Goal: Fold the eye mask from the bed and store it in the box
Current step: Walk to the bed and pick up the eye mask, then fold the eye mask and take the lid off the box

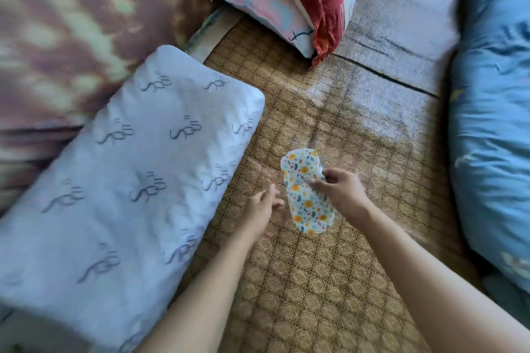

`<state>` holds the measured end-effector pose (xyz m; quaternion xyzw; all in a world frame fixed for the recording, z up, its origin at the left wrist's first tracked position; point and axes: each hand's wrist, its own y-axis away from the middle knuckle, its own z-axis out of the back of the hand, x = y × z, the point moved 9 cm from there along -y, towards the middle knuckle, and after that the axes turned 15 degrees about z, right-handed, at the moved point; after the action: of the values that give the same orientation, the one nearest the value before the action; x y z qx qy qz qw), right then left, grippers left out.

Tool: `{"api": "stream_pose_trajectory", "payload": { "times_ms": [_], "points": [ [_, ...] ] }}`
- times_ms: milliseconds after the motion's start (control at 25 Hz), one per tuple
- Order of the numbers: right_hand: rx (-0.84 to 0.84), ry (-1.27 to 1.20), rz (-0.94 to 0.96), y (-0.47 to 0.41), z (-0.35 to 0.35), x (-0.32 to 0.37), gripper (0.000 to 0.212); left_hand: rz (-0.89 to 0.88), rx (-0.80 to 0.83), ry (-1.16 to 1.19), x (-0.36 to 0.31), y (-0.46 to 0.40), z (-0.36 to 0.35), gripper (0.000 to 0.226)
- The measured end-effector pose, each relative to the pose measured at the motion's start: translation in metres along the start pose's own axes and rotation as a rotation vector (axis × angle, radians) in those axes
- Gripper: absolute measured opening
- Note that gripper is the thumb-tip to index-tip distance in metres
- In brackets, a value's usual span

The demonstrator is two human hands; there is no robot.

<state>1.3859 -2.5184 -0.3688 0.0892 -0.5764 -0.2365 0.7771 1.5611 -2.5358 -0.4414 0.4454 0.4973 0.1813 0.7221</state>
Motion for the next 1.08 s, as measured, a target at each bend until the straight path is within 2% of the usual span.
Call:
{"api": "stream_pose_trajectory", "payload": {
  "times_ms": [80,160,280,440,640,720,960,1080],
  "points": [
    [0.103,-0.012,-0.006,0.043,-0.024,0.022,0.019,0.040,0.090,0.231,0.007,0.057,0.014,0.034],
    [0.170,-0.023,0.005,0.092,-0.048,0.047,0.021,0.046,0.078,0.347,0.024,0.122,0.035,0.020],
    [0.306,-0.029,0.037,0.163,-0.088,0.084,0.012,0.046,-0.076,0.511,0.059,0.208,0.075,0.017],
    [0.505,-0.075,0.108,0.232,-0.145,0.115,0.009,0.021,-0.270,0.639,0.112,0.296,0.124,0.018],
    [0.765,-0.037,0.236,0.324,-0.221,0.148,0.033,-0.024,-0.562,0.815,0.202,0.406,0.159,0.022],
    [0.847,-0.016,0.255,0.362,-0.250,0.154,0.036,-0.030,-0.661,0.888,0.236,0.446,0.167,0.027],
    [1.035,0.150,0.398,0.458,-0.337,0.144,0.045,-0.079,-0.853,1.095,0.341,0.533,0.188,0.039],
    [1.080,0.226,0.480,0.490,-0.385,0.139,0.033,-0.063,-0.868,1.073,0.388,0.552,0.204,0.032]
  ]
}}
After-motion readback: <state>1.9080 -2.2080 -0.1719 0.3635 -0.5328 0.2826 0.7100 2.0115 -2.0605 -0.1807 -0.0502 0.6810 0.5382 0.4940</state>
